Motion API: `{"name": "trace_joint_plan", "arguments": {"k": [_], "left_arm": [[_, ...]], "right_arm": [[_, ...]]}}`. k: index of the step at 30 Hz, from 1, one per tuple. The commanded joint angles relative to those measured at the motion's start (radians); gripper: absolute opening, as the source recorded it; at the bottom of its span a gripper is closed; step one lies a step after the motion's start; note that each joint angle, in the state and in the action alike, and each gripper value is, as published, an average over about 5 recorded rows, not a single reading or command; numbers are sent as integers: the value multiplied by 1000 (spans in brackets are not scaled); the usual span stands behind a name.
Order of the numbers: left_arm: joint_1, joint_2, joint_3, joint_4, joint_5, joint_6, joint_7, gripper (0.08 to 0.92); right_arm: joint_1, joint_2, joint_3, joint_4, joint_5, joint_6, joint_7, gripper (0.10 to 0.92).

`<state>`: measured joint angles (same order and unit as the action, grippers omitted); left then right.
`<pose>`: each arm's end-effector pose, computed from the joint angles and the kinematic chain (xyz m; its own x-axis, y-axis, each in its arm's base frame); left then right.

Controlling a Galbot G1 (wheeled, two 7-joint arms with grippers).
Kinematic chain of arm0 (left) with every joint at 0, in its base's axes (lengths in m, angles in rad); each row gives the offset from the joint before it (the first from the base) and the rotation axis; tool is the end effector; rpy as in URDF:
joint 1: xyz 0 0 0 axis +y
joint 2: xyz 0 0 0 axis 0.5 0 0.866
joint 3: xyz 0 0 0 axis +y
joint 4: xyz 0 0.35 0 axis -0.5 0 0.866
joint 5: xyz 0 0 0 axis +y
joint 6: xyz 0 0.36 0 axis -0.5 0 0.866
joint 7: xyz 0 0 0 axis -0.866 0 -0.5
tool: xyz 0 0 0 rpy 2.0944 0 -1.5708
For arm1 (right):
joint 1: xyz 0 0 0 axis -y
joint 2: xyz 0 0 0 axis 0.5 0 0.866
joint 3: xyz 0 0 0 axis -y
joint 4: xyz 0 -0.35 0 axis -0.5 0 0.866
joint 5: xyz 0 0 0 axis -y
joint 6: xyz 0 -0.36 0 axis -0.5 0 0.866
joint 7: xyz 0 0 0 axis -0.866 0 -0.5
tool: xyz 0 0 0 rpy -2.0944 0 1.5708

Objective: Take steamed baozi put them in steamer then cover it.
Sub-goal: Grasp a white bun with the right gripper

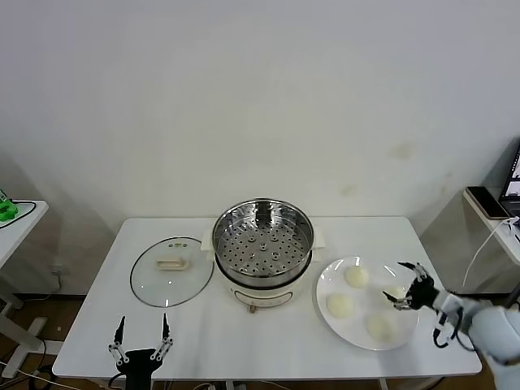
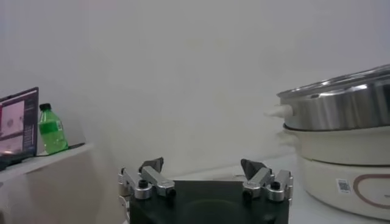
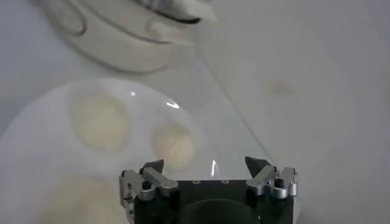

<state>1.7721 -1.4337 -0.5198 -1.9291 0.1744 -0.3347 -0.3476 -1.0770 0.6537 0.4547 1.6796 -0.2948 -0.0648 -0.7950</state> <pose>0.1053 0.0293 -0.3896 -0.9813 -0.1876 -0.0441 -0.1925 0.9463 0.2597 0.3506 -0.2318 -0.2192 -0.6537 -0.2990 0.6952 -0.7552 0.1987 -0.6246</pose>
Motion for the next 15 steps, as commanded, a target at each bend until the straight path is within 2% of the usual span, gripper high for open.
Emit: {"name": "trace_joint_plan", "arguments": {"k": [1, 8, 15], "left_arm": [[4, -2, 0, 0, 7, -1, 0, 823], [-11, -10, 5, 10, 11, 1, 4, 823], [-37, -13, 17, 26, 16, 5, 8, 823]], "right_arm": [[409, -141, -419, -118, -89, 42, -199, 823], [721, -108, -775, -232, 26, 7, -275, 823], [890, -77, -1024, -308, 135, -50, -305, 823]]}}
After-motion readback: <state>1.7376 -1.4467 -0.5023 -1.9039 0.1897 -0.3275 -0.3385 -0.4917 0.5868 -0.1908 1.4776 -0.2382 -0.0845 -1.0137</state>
